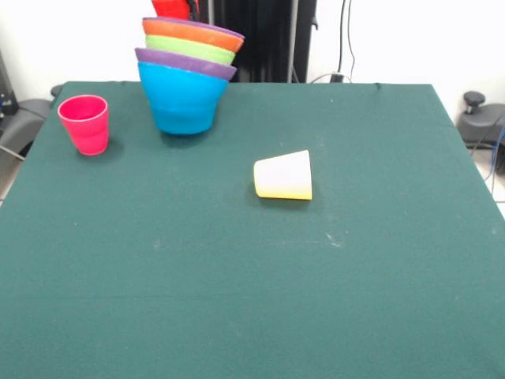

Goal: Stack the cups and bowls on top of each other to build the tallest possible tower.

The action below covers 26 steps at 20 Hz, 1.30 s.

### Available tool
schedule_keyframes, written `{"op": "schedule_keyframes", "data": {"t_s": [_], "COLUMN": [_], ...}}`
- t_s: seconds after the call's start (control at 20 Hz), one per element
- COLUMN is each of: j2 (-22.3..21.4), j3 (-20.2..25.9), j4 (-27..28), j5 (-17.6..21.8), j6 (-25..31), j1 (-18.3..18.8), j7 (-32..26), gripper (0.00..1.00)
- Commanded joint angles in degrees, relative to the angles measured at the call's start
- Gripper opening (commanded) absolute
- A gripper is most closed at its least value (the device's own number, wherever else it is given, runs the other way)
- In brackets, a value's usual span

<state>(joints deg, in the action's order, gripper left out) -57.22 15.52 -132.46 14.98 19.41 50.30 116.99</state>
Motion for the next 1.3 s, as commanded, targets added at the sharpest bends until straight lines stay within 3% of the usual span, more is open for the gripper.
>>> {"op": "schedule_keyframes", "data": {"t_s": [0.05,0.4,1.0,1.3], "j2": [0.9,2.3,3.6,5.5], "j3": [8.6,8.6,7.0,5.0], "j4": [9.9,8.8,9.9,9.7], "j5": [-4.7,-4.7,-4.5,-3.2], "j6": [7.9,5.1,5.0,2.2], "j1": [-2.2,-1.8,-3.9,-5.4], "j7": [-1.6,0.1,1.9,3.5], "gripper": [0.00,0.00,0.00,0.00]}}
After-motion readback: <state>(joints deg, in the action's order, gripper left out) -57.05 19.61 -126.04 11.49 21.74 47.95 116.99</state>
